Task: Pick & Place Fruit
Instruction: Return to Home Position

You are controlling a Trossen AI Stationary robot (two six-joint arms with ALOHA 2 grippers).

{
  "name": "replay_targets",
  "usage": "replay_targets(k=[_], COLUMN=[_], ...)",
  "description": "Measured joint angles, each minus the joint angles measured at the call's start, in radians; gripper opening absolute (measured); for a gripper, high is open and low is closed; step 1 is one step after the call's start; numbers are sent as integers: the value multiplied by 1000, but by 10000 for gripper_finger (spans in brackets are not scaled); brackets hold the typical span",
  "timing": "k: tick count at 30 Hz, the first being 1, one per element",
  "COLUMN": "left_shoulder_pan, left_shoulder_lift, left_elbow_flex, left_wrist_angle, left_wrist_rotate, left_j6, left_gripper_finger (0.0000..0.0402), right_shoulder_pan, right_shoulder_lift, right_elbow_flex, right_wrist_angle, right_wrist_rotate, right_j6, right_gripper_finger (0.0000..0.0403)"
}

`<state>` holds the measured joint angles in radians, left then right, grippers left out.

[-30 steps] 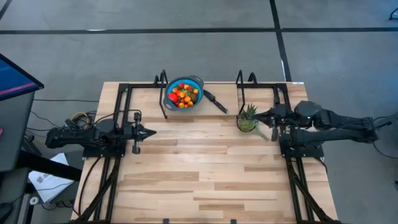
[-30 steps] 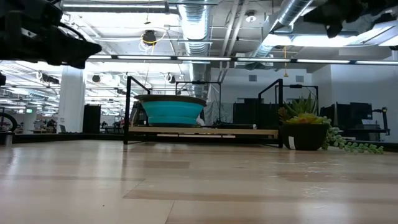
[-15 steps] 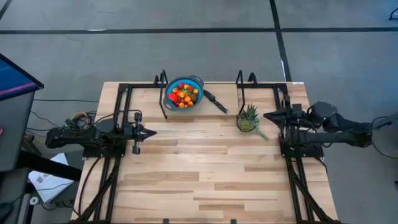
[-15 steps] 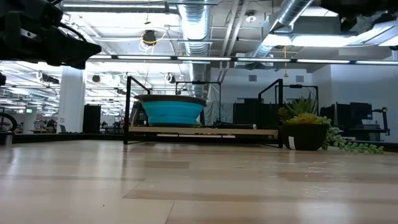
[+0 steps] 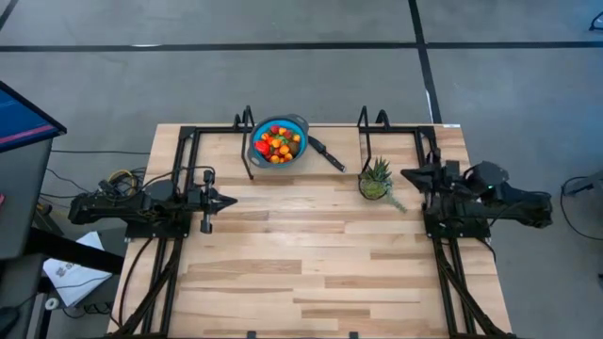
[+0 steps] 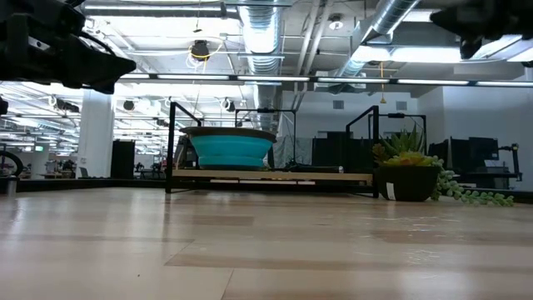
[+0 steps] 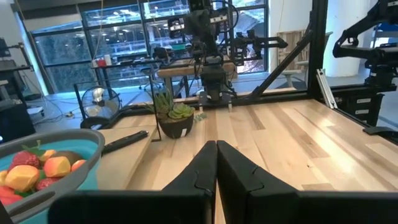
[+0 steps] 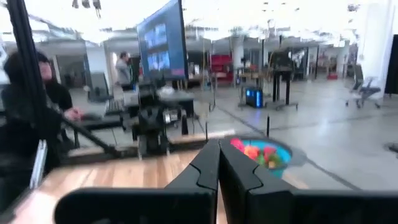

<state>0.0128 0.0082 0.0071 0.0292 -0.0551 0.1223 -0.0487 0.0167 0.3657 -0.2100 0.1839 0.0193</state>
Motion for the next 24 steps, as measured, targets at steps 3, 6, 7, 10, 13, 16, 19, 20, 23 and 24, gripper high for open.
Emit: replay_targets(k=[3,6,7,10,13,16,19,20,23,24], left_shoulder_pan=[0,0,0,0,0,0,0,0,0,0], left_shoulder_lift=[0,0,0,0,0,0,0,0,0,0], left_elbow_flex=[0,0,0,0,0,0,0,0,0,0], left_wrist_angle=[0,0,0,1,1,1,2,2,2,2], left_wrist_rotate=[0,0,0,0,0,0,0,0,0,0], left_j6=[0,0,0,0,-3,-4,-8,-8,-8,-8], left_gripper_finger=[2,2,2,2,2,2,2,2,2,2], right_shoulder_pan=[0,0,0,0,1,1,2,2,2,2], right_shoulder_lift=[-8,-13,-12,-13,-12,-13,-13,-13,-13,-13], right_elbow_flex=[-39,-91,-112,-161,-207,-243,-283,-292,-333,-341], right_wrist_angle=[22,88,100,164,179,206,221,229,243,261], right_wrist_rotate=[1,1,1,1,1,1,-5,-9,-27,-32], right_j6=[0,0,0,7,29,47,52,57,60,59], right_gripper_finger=[0,0,0,0,0,0,0,0,0,0])
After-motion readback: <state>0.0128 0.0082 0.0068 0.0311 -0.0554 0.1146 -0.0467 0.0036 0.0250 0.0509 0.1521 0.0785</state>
